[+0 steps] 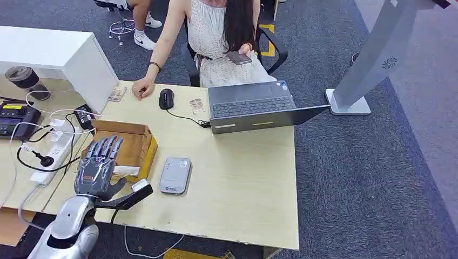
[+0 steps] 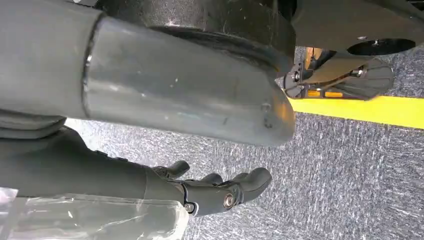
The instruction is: Pass the card to the sensor for recognition and then transmit it.
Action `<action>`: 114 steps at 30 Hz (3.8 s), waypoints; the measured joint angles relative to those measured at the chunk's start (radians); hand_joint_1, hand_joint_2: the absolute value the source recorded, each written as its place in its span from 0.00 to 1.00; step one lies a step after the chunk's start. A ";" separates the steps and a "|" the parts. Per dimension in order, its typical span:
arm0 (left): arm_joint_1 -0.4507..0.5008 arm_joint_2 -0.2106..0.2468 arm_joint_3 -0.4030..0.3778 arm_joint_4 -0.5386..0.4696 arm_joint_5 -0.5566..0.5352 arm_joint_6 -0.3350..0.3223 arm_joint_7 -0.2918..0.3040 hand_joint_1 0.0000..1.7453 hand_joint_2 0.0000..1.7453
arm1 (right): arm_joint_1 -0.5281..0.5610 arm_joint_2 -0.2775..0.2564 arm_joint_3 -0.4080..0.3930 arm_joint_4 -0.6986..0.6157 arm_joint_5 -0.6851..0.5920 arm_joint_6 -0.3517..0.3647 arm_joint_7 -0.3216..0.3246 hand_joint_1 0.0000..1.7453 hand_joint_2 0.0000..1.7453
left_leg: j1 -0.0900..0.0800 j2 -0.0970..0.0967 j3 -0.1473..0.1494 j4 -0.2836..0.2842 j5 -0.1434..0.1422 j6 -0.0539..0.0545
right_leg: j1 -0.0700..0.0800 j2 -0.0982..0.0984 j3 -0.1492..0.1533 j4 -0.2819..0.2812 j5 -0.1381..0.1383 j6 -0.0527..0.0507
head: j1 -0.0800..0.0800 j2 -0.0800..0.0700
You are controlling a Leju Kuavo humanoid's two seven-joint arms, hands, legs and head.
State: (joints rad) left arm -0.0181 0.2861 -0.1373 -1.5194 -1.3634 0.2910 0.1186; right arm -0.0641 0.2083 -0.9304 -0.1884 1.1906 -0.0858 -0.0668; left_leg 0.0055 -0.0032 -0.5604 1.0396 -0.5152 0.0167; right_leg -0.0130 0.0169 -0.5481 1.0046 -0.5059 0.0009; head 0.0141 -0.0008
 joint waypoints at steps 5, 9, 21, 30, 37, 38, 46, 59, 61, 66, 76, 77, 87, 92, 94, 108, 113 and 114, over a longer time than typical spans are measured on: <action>0.000 0.001 -0.002 -0.002 0.007 -0.021 0.022 0.00 1.00 | 0.000 0.000 0.000 0.000 0.000 0.006 0.004 0.00 0.00 | 0.000 0.000 0.000 0.000 0.000 0.000 | 0.000 0.000 0.000 0.000 0.000 0.000 | 0.000 0.000; 0.003 0.002 -0.002 -0.002 0.009 -0.026 0.031 0.00 1.00 | 0.000 0.000 0.000 0.000 -0.001 0.009 0.006 0.00 0.00 | 0.000 0.000 0.000 0.000 0.000 0.000 | 0.000 0.000 0.000 0.000 0.000 0.000 | 0.000 0.000; -0.001 0.000 -0.002 0.013 0.009 -0.036 0.035 0.00 1.00 | -0.001 0.000 0.001 0.000 0.015 0.012 0.010 0.00 0.00 | 0.000 0.000 0.000 0.000 0.000 0.000 | 0.000 0.000 0.000 0.000 0.000 0.000 | 0.000 0.000; -0.001 0.000 -0.002 0.013 0.009 -0.036 0.034 0.00 1.00 | -0.001 0.000 0.001 0.000 0.015 0.011 0.015 0.00 0.00 | 0.000 0.000 0.000 0.000 0.000 0.000 | 0.000 0.000 0.000 0.000 0.000 0.000 | 0.000 0.000; -0.001 0.000 -0.002 0.014 0.009 -0.036 0.034 0.00 1.00 | -0.001 0.000 0.001 0.000 0.015 0.011 0.016 0.00 0.00 | 0.000 0.000 0.000 0.000 0.000 0.000 | 0.000 0.000 0.000 0.000 0.000 0.000 | 0.000 0.000; -0.001 0.000 -0.002 0.014 0.009 -0.036 0.034 0.00 1.00 | -0.001 0.000 0.001 0.000 0.015 0.011 0.016 0.00 0.00 | 0.000 0.000 0.000 0.000 0.000 0.000 | 0.000 0.000 0.000 0.000 0.000 0.000 | 0.000 0.000; -0.001 0.000 -0.002 0.015 0.010 -0.035 0.032 1.00 1.00 | -0.001 0.000 0.001 0.000 0.015 0.010 0.017 0.00 0.00 | 0.000 0.000 0.000 0.000 0.000 0.000 | 0.000 0.000 0.000 0.000 0.000 0.000 | 0.000 0.000; -0.004 0.000 -0.002 0.019 0.051 -0.073 0.007 1.00 1.00 | -0.001 0.000 0.001 0.000 0.015 0.014 0.015 0.00 0.00 | 0.000 0.000 0.000 0.000 0.000 0.000 | 0.000 0.000 0.000 0.000 0.000 0.000 | 0.000 0.000; -0.007 -0.001 -0.002 0.020 0.053 -0.073 0.006 1.00 1.00 | -0.001 0.000 0.001 0.000 0.015 0.014 0.015 0.00 0.00 | 0.000 0.000 0.000 0.000 0.000 0.000 | 0.000 0.000 0.000 0.000 0.000 0.000 | 0.000 0.000; -0.007 -0.001 -0.002 0.021 0.054 -0.074 0.006 1.00 1.00 | -0.001 0.000 0.001 0.000 0.015 0.014 0.015 0.00 0.00 | 0.000 0.000 0.000 0.000 0.000 0.000 | 0.000 0.000 0.000 0.000 0.000 0.000 | 0.000 0.000; -0.007 -0.002 -0.002 0.021 0.057 -0.076 0.006 1.00 1.00 | -0.001 0.000 0.001 0.000 0.015 0.014 0.013 0.00 0.00 | 0.000 0.000 0.000 0.000 0.000 0.000 | 0.000 0.000 0.000 0.000 0.000 0.000 | 0.000 0.000; -0.007 -0.002 -0.002 0.021 0.057 -0.076 0.006 1.00 1.00 | -0.001 0.000 0.001 0.000 0.015 0.014 0.013 0.00 0.00 | 0.000 0.000 0.000 0.000 0.000 0.000 | 0.000 0.000 0.000 0.000 0.000 0.000 | 0.000 0.000; -0.019 -0.019 -0.002 0.039 0.041 0.028 0.003 1.00 1.00 | -0.001 0.000 0.001 0.000 0.019 0.013 0.014 0.00 0.00 | 0.000 0.000 0.000 0.000 0.000 0.000 | 0.000 0.000 0.000 0.000 0.000 0.000 | 0.000 0.000; -0.052 -0.025 -0.002 0.045 0.036 0.031 0.000 1.00 1.00 | -0.002 0.000 0.002 0.000 0.034 0.015 0.014 0.00 0.00 | 0.000 0.000 0.000 0.000 0.000 0.000 | 0.000 0.000 0.000 0.000 0.000 0.000 | 0.000 0.000; -0.069 -0.027 -0.002 0.054 0.035 0.036 -0.001 1.00 1.00 | -0.003 0.000 0.003 0.000 0.034 0.015 0.014 0.00 0.00 | 0.000 0.000 0.000 0.000 0.000 0.000 | 0.000 0.000 0.000 0.000 0.000 0.000 | 0.000 0.000; -0.104 -0.043 -0.002 0.088 0.035 0.056 -0.003 1.00 1.00 | -0.004 0.000 0.003 0.000 0.034 0.014 0.015 0.00 0.00 | 0.000 0.000 0.000 0.000 0.000 0.000 | 0.000 0.000 0.000 0.000 0.000 0.000 | 0.000 0.000; -0.104 -0.044 -0.002 0.092 0.035 0.056 -0.003 1.00 1.00 | -0.004 0.000 0.003 0.000 0.034 0.014 0.015 0.00 0.00 | 0.000 0.000 0.000 0.000 0.000 0.000 | 0.000 0.000 0.000 0.000 0.000 0.000 | 0.000 0.000; -0.104 -0.044 -0.002 0.092 0.035 0.057 -0.003 1.00 1.00 | -0.004 0.000 0.003 0.000 0.034 0.014 0.015 0.00 0.00 | 0.000 0.000 0.000 0.000 0.000 0.000 | 0.000 0.000 0.000 0.000 0.000 0.000 | 0.000 0.000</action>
State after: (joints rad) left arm -0.1221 0.2422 -0.1392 -1.4271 -1.3287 0.3479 0.1156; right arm -0.0678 0.2079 -0.9278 -0.1888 1.2242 -0.0721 -0.0515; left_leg 0.0054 -0.0031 -0.5608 1.0396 -0.5153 0.0167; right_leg -0.0130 0.0169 -0.5486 1.0046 -0.5060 0.0008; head 0.0141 -0.0008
